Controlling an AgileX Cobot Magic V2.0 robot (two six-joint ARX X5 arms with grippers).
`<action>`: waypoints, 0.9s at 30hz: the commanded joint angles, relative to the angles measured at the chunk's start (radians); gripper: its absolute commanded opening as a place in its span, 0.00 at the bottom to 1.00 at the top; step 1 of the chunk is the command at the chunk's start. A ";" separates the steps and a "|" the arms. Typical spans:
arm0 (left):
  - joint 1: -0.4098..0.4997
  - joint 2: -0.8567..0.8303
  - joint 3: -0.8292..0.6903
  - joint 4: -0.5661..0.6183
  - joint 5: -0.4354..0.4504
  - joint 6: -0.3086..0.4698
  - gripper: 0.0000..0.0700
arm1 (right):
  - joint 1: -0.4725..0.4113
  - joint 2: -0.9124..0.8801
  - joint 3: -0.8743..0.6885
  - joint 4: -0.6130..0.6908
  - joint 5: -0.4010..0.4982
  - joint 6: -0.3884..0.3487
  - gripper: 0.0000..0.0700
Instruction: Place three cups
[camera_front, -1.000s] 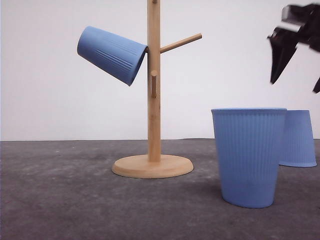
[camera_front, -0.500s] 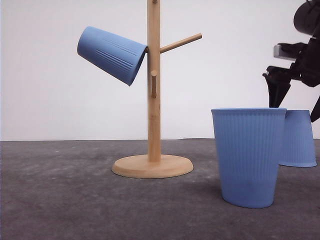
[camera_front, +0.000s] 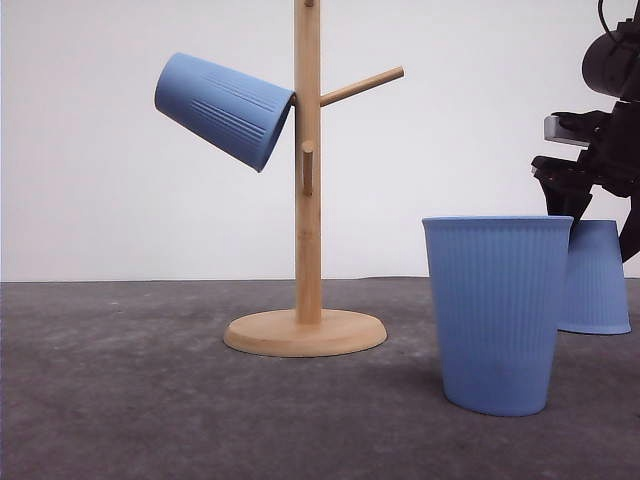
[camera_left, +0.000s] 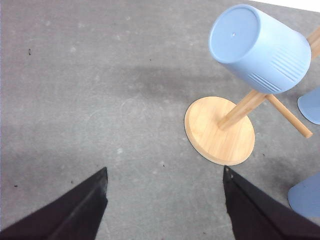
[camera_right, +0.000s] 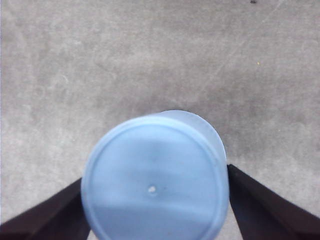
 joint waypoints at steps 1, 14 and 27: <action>0.000 0.006 0.010 0.010 0.002 0.006 0.61 | 0.001 0.013 0.016 -0.003 -0.003 -0.005 0.58; 0.000 0.006 0.010 0.006 0.002 0.006 0.61 | -0.036 -0.260 0.011 -0.204 -0.060 -0.008 0.58; 0.000 0.004 0.010 0.004 0.002 0.006 0.61 | -0.064 -0.708 -0.364 0.207 -0.461 0.248 0.58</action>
